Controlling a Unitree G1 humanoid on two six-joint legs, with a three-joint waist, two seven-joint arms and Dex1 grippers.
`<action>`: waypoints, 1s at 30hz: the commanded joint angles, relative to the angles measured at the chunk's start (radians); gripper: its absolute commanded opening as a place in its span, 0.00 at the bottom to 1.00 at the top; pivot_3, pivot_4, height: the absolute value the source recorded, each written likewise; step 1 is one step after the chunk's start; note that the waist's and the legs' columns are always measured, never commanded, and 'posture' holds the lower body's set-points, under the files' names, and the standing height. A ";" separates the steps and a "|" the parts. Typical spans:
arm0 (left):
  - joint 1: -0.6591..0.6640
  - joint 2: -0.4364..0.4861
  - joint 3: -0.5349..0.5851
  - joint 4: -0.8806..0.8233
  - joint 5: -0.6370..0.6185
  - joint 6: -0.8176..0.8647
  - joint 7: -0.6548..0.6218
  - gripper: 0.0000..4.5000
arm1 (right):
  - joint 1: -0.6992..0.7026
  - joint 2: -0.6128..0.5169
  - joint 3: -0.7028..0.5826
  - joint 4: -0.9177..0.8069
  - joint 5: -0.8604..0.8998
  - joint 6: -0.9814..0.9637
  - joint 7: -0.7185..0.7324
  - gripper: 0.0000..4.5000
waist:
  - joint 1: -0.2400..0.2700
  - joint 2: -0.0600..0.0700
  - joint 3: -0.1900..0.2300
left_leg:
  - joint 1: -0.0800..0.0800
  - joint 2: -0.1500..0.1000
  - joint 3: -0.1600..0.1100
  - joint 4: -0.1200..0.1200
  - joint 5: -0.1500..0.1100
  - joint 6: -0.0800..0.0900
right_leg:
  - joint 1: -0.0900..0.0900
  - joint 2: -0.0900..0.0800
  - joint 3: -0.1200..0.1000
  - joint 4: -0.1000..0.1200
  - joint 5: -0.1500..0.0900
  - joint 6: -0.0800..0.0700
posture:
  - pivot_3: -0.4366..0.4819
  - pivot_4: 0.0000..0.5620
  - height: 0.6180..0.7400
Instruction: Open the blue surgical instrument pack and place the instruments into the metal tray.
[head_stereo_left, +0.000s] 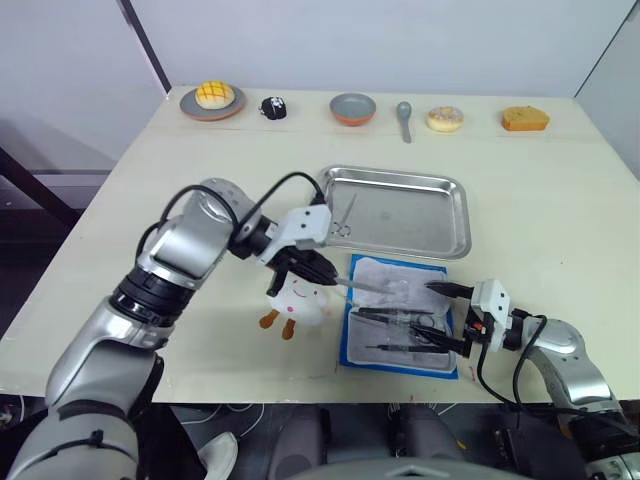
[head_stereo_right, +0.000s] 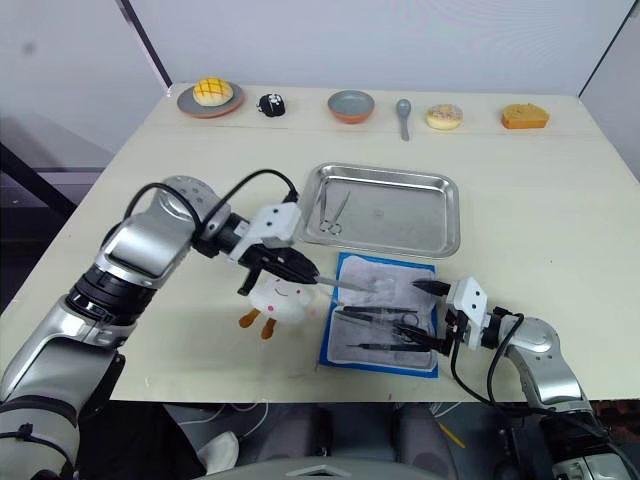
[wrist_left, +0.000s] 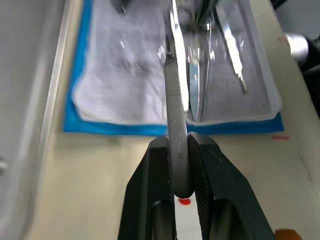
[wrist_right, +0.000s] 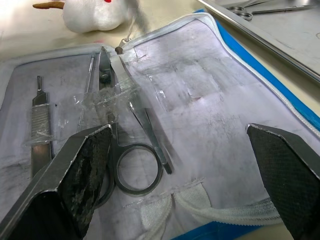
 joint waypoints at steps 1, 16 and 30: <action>-0.050 -0.002 0.096 0.046 -0.096 0.027 -0.041 0.00 | 0.025 -0.004 0.025 0.063 -0.037 0.027 0.000 1.00 | -0.001 0.000 0.000 | 0.000 0.000 0.000 0.000 0.000 0.000 | 0.000 0.000 0.000 0.000 0.000 0.000 | 0.48 0.27 0.94; -0.062 -0.389 0.281 0.141 -0.066 0.159 0.687 0.00 | 0.023 -0.011 0.020 0.067 -0.037 0.025 0.007 1.00 | -0.002 -0.001 0.000 | -0.001 -0.001 -0.002 0.000 0.001 -0.001 | 0.000 0.000 0.001 0.000 0.000 0.000 | 0.48 0.27 0.94; 0.067 -0.725 0.316 0.132 0.106 0.233 1.343 0.00 | 0.033 -0.009 0.020 0.061 -0.040 0.022 -0.002 1.00 | -0.001 -0.001 0.000 | -0.001 -0.001 -0.002 0.000 0.002 -0.004 | 0.001 -0.001 0.002 -0.001 0.001 0.001 | 0.48 0.27 0.94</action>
